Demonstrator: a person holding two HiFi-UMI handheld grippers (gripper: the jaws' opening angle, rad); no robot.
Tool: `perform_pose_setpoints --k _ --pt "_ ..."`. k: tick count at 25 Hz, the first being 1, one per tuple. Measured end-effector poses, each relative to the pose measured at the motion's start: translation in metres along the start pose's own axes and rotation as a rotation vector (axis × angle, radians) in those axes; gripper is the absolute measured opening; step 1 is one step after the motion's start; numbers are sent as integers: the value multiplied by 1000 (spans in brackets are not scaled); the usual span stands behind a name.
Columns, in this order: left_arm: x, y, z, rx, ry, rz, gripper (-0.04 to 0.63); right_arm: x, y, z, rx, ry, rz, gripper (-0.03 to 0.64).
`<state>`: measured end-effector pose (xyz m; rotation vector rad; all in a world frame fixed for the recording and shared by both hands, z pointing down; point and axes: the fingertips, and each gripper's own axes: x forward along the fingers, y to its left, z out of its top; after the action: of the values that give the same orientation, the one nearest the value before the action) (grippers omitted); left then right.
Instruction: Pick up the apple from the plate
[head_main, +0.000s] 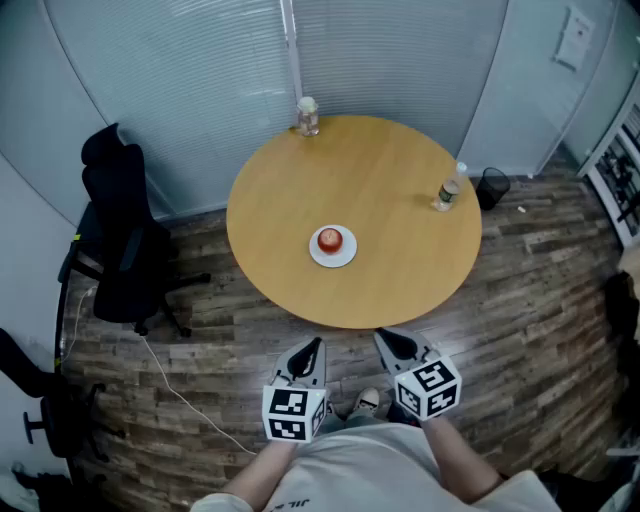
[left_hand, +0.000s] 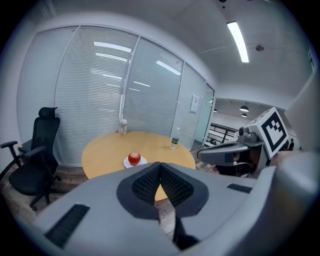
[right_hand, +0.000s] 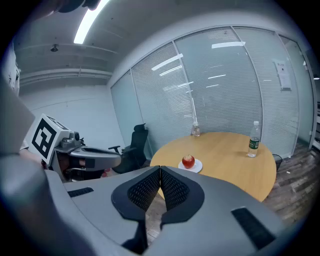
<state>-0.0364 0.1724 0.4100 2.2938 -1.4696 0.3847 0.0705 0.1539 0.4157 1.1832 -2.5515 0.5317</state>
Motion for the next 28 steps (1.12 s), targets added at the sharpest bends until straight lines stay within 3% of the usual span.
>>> perform_pose_setpoints --k 16,28 --pt "0 2 -1 -4 4 15 3 -1 -2 0 12 -13 -3 31" --pt "6 -18 1 -15 -10 67 2 -15 -30 -2 33 -31 21 32"
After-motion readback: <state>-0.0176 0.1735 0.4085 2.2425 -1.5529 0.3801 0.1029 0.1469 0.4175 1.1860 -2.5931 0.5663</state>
